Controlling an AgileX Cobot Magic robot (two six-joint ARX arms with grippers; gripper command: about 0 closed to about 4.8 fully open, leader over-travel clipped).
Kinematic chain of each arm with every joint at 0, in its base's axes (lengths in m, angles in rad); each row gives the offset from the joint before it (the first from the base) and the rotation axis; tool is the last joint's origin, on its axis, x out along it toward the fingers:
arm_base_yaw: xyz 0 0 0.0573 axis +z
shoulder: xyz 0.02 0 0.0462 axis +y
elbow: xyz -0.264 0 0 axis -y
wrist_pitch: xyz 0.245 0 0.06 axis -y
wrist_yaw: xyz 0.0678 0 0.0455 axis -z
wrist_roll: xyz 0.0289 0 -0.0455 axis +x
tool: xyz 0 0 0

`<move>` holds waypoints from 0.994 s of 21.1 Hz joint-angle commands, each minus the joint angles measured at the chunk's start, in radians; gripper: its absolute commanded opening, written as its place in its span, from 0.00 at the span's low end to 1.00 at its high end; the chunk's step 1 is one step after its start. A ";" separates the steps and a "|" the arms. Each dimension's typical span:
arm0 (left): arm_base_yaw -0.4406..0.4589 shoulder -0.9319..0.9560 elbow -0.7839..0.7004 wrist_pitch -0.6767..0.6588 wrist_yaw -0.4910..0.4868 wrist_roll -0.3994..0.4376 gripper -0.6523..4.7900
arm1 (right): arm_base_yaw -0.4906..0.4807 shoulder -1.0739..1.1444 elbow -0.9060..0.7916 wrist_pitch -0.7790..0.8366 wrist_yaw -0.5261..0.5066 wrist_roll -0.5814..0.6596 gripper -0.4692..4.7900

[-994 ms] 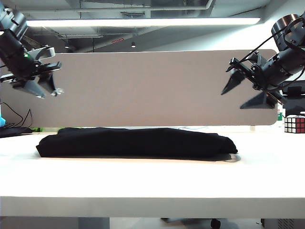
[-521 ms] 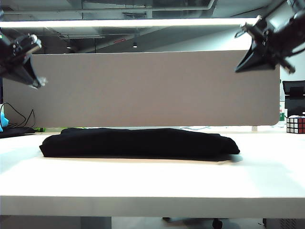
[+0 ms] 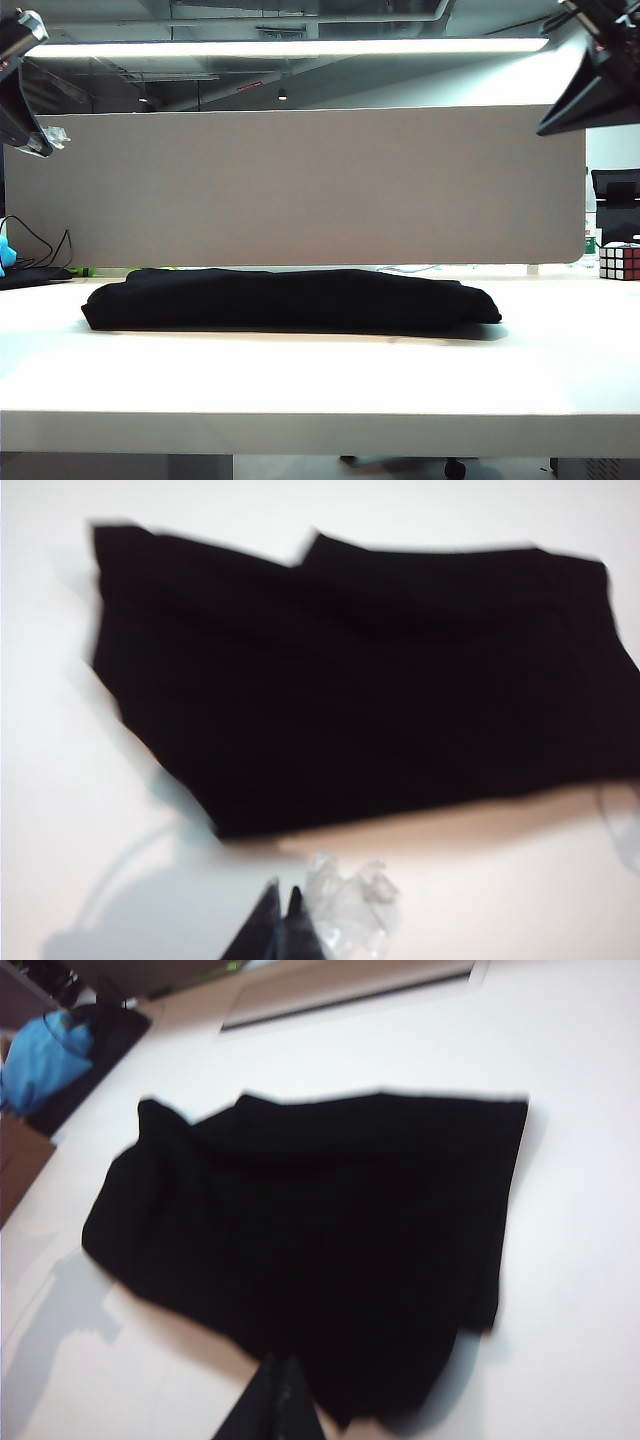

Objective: Fold the bottom side of the T-shirt horizontally towards the center, about one-third of the way, then fold the sleeve back towards the center, creating a straight line along the edge of the T-shirt, and finally fold the bottom of the T-shirt up towards the top, creating a neat rectangle.

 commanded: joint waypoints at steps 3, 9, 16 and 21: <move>-0.020 -0.254 -0.261 0.106 0.016 -0.065 0.11 | 0.002 -0.209 -0.192 0.042 0.030 -0.003 0.08; -0.020 -0.606 -0.621 0.301 -0.077 -0.183 0.11 | 0.013 -0.447 -0.426 0.114 0.184 -0.006 0.08; -0.025 -0.889 -0.875 0.503 -0.133 -0.357 0.11 | 0.034 -0.596 -0.592 0.219 0.271 0.050 0.08; -0.083 -1.037 -0.950 0.501 -0.187 -0.366 0.11 | 0.044 -0.642 -0.666 0.224 0.323 0.049 0.08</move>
